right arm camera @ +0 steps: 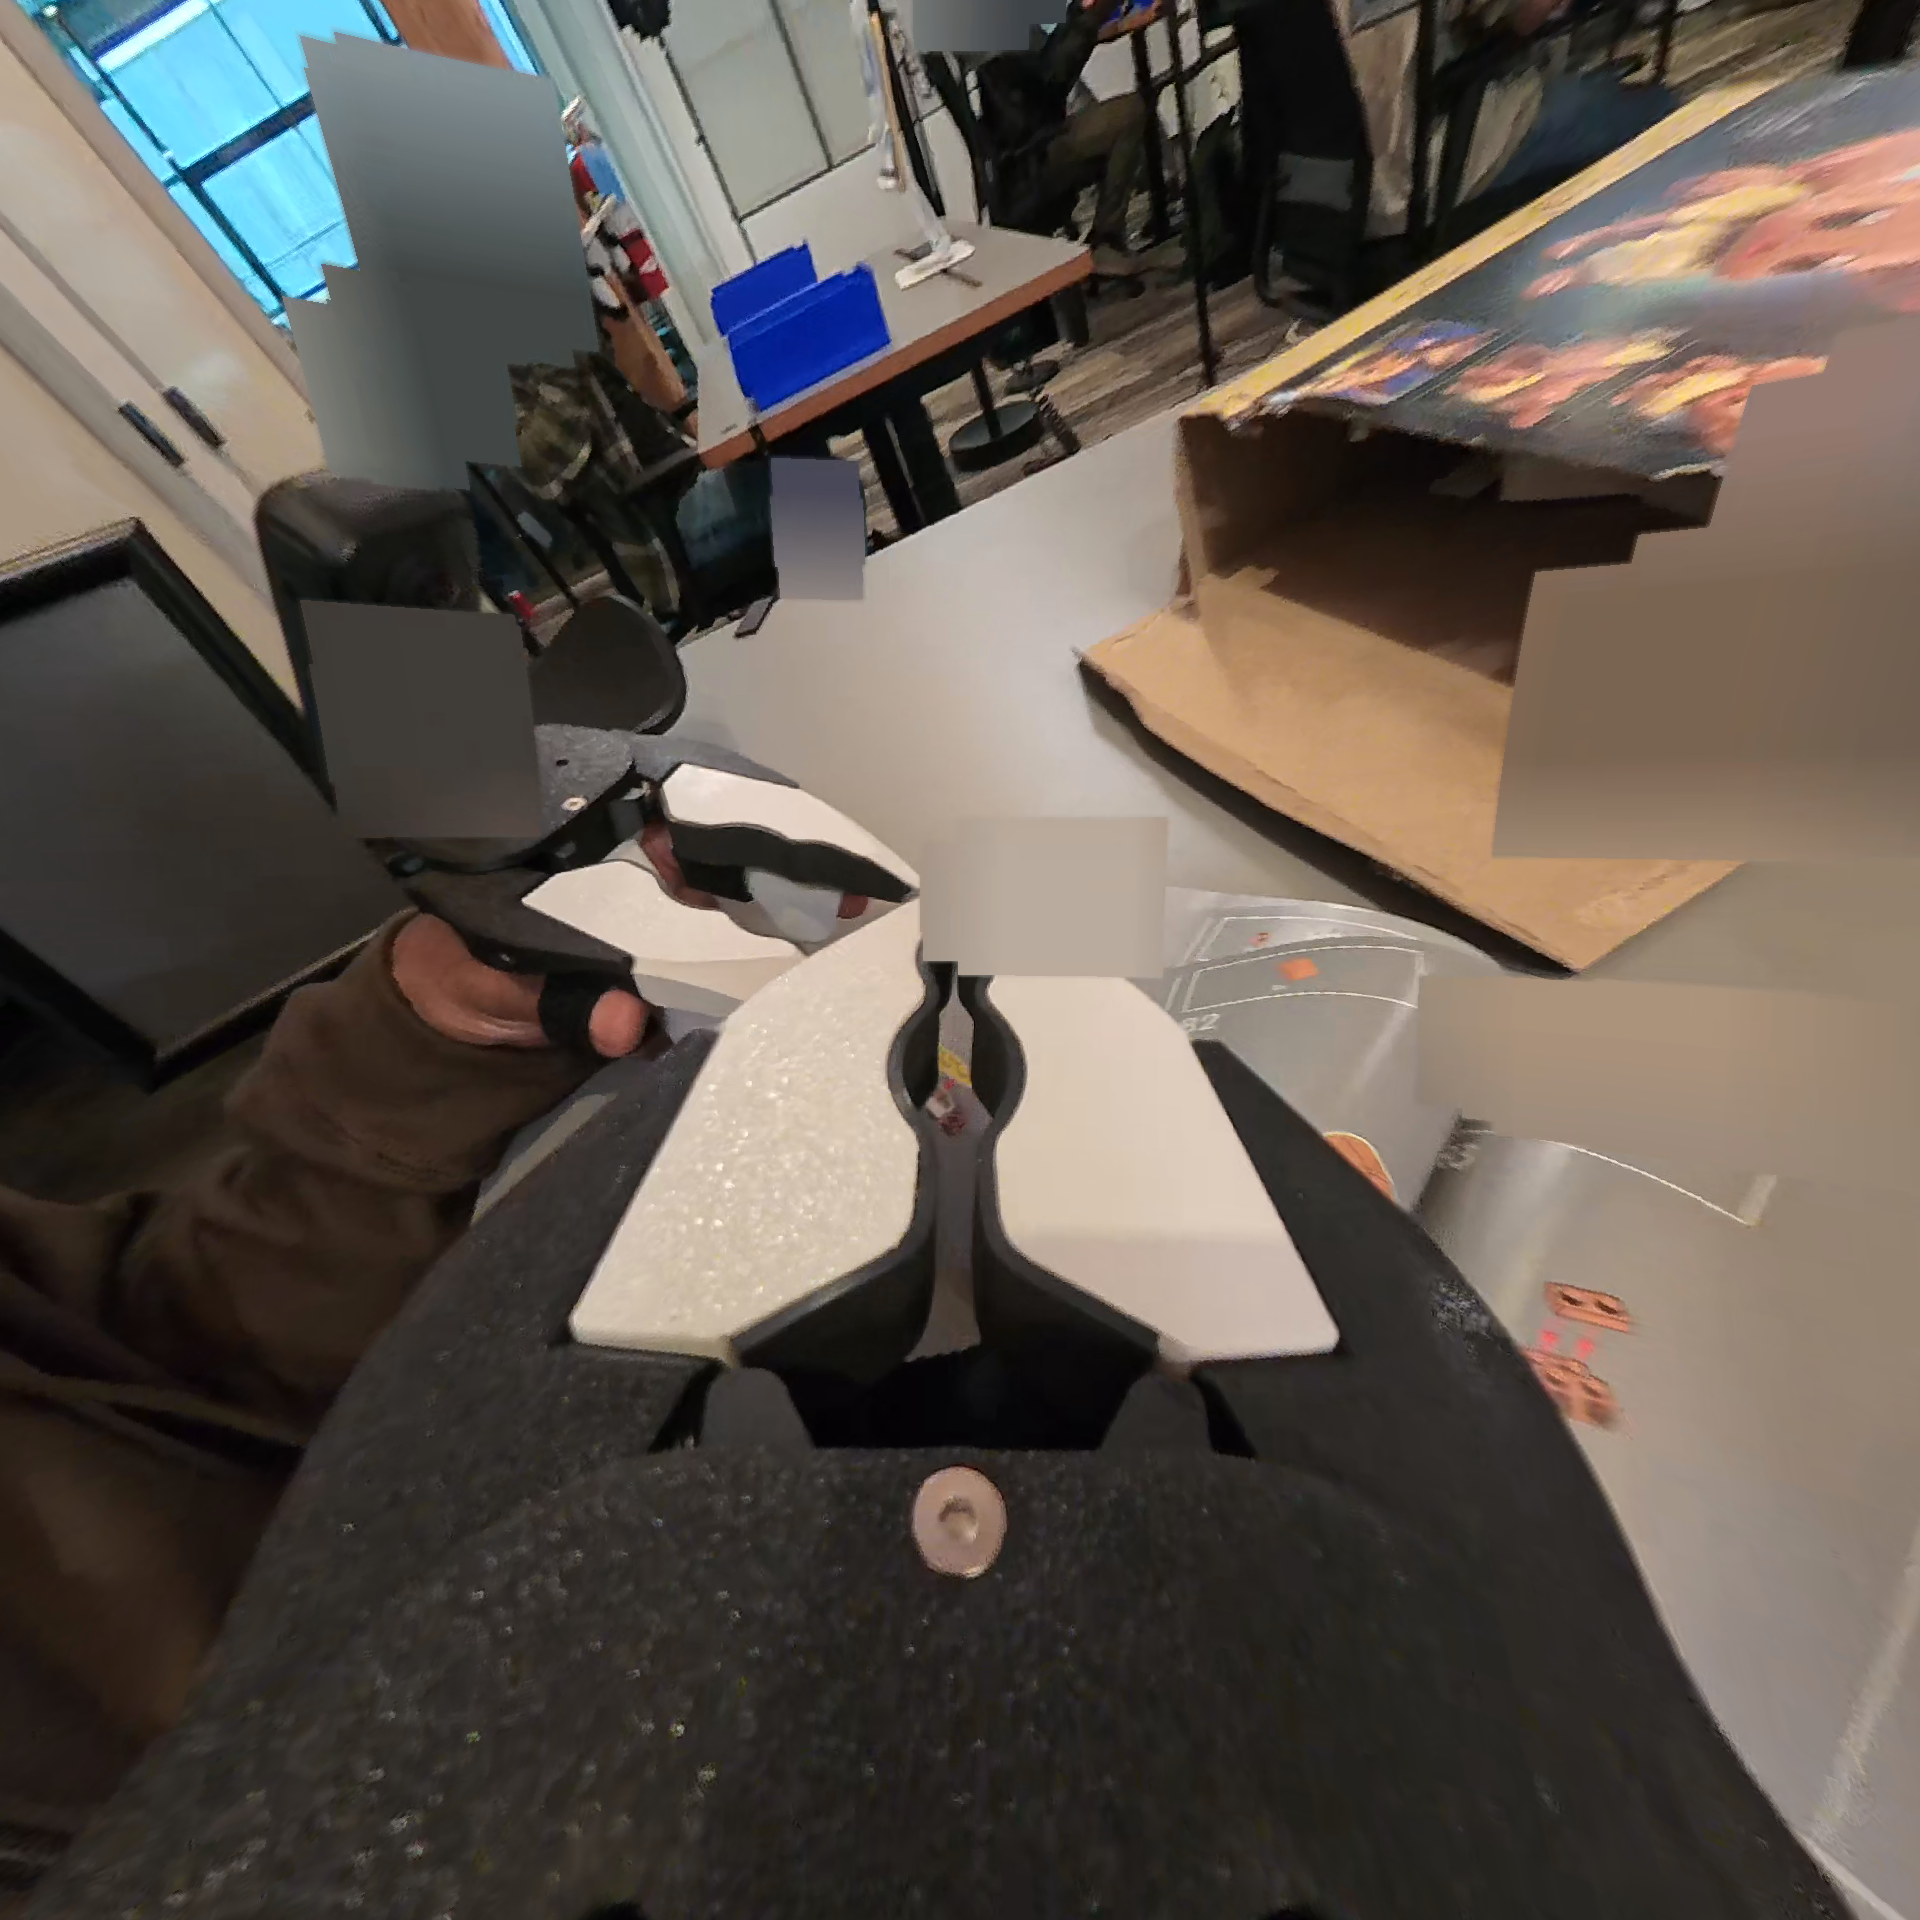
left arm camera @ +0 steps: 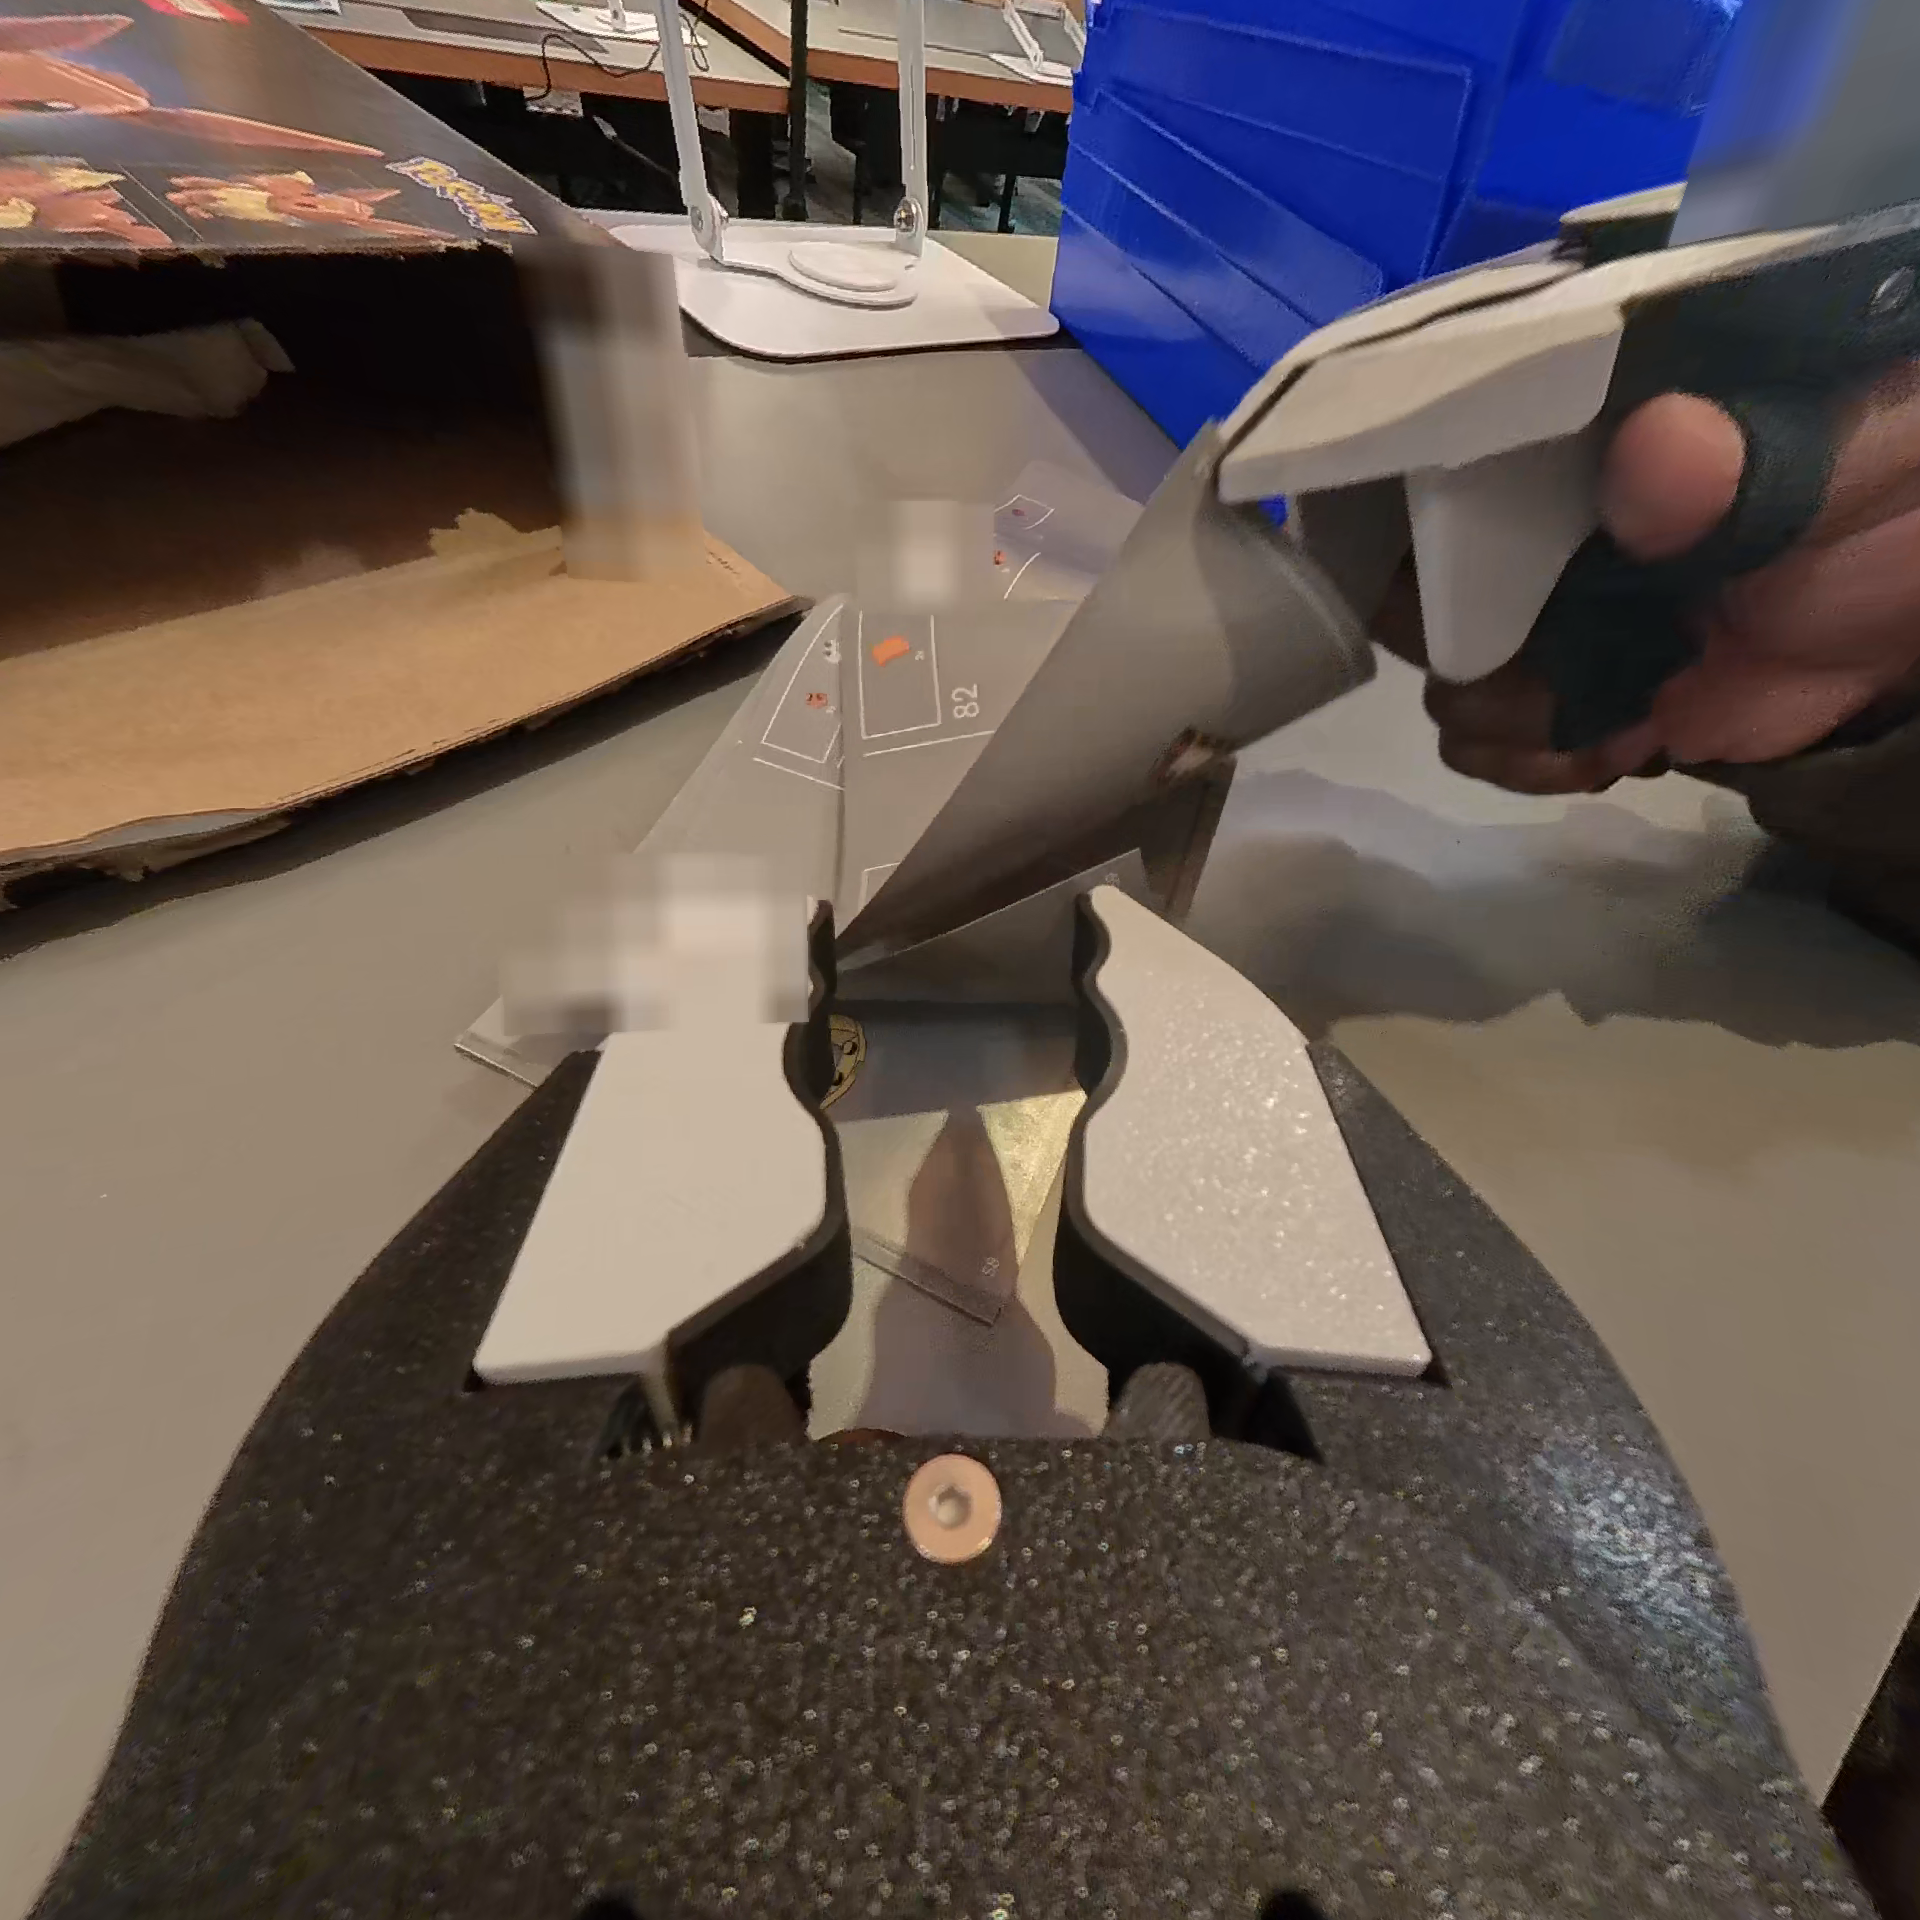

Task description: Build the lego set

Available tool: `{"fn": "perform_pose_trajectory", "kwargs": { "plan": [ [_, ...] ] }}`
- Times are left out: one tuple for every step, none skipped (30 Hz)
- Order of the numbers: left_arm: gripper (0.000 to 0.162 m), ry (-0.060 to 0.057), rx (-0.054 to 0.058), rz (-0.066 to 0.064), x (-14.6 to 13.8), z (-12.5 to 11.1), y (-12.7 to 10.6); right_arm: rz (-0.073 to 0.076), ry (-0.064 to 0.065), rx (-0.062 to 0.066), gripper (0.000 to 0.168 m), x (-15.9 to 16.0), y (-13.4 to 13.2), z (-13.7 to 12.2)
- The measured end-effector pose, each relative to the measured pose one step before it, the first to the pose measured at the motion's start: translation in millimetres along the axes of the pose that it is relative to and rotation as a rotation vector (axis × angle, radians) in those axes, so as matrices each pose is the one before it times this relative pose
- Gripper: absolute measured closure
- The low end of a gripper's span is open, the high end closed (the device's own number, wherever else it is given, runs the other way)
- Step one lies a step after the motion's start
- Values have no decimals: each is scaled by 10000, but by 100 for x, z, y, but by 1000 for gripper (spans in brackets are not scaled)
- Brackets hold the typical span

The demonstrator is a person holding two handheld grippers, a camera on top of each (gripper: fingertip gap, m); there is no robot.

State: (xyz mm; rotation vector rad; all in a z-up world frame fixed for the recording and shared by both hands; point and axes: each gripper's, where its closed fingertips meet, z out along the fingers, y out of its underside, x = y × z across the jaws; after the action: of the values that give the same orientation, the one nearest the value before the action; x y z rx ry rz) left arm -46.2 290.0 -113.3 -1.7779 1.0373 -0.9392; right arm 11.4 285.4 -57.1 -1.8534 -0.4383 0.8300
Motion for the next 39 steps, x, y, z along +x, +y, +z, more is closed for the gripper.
{"fn": "perform_pose_trajectory", "kwargs": {
  "plan": [
    [118, 10, 36, 29, -57, -139, -25, -39, 243, 194, 168, 429, -410, -584],
    [118, 2, 55, 11, -87, -155, -46, -33, 253, 237, 168, 492, -480, -641],
    [118, 1, 68, -14, -102, -147, -69, 1, 226, 241, 168, 546, -499, -648],
    [118, 11, 77, -36, -97, -156, -92, 26, 213, 231, 168, 599, -478, -631],
    [118, 20, 97, -49, -80, -151, -118, 19, 230, 185, 168, 682, -397, -596],
    [118, 29, 99, -55, -63, -150, -123, -3, 269, 138, 168, 780, -284, -547],
    [118, 41, 97, -45, -25, -146, -141, -35, 261, 87, 168, 793, -172, -486],
    [118, 39, 89, -36, -18, -133, -126, -49, 264, 38, 168, 816, -44, -465],
    [118, 26, 65, -32, -24, -111, -96, -46, 260, 24, 168, 795, 21, -442],
    [118, -1, 32, -25, -52, -81, -35, -27, 236, 20, 168, 758, 82, -434],
    [118, -27, 2, -17, -90, -42, 28, -21, 231, 15, 168, 752, 122, -425],
    [118, -26, -29, -5, -84, -13, 77, -49, 278, 6, 168, 823, 183, -431],
    [118, -29, -44, -16, -96, 40, 105, -84, 324, -23, 168, 890, 250, -441],
    [118, -7, -45, -28, -33, 43, 68, -107, 355, -35, 168, 910, 279, -470],
    [118, -4, -30, 5, 1, 42, 42, -148, 357, -31, 168, 881, 274, -494],
    [118, -8, -29, 27, 24, 34, 32, -215, 381, -36, 168, 882, 280, -522],
    [118, -5, -35, 16, 4, 44, 49, -285, 434, -50, 168, 893, 307, -541],
    [118, -11, -33, 2, -6, 39, 46, -352, 463, -75, 167, 885, 350, -565],
    [118, -14, -22, 1, -14, 26, 26, -423, 415, -90, 166, 738, 399, -544],
    [118, -7, -15, 3, 0, 16, 13, -475, 367, -139, 164, 588, 493, -529],
    [118, -10, -20, -1, -10, 31, 32, -508, 343, -181, 162, 466, 583, -504],
    [118, -14, -20, 2, -15, 28, 23, -510, 285, -190, 160, 302, 657, -464],
    [118, -16, -24, 6, -13, 22, 31, -445, 228, -205, 159, 166, 711, -428],
    [118, -13, -28, 9, -2, 37, 32, -339, 165, -202, 158, 33, 723, -380],
    [118, -11, -25, 12, 5, 24, 23, -240, 55, -167, 156, -143, 598, -351],
    [118, -5, -23, 11, -2, 23, 29, -173, 6, -111, 155, -216, 393, -340],
    [118, 1, -23, 9, 12, 31, 28, -147, 31, -35, 154, -205, 109, -331],
    [118, -3, -19, 10, 11, 23, 27, -165, 16, 56, 154, -225, -203, -284],
    [118, -6, -15, 10, -4, 16, 12, -184, -22, 105, 153, -317, -468, -214],
    [118, -4, -18, 5, 1, 17, 25, -218, -25, 107, 153, -366, -640, -112],
    [118, -3, -19, 1, -1, 28, 21, -280, -43, 125, 153, -441, -787, -56],
    [118, -2, -12, 2, -5, 12, 8, -328, -7, 110, 153, -442, -831, -18],
    [118, -3, -1, 1, -5, 0, 1, -355, 4, 91, 153, -455, -835, 33],
    [118, -8, 11, -6, -14, -10, -9, -329, -53, 118, 153, -560, -841, 60],
    [118, -7, 15, -14, -20, -13, -16, -280, -136, 124, 153, -692, -842, 108],
    [118, 3, 9, -23, -20, -8, -4, -226, -269, 163, 153, -890, -854, 187],
    [118, 5, 9, -19, -14, -2, -16, -109, -431, 185, 153, -1141, -826, 296],
    [118, 4, 10, -3, 0, -11, -8, 46, -635, 132, 154, -1435, -696, 500],
    [118, 6, -6, 5, 12, 13, 4, 160, -790, 3, 154, -1662, -417, 721]
  ]
}}
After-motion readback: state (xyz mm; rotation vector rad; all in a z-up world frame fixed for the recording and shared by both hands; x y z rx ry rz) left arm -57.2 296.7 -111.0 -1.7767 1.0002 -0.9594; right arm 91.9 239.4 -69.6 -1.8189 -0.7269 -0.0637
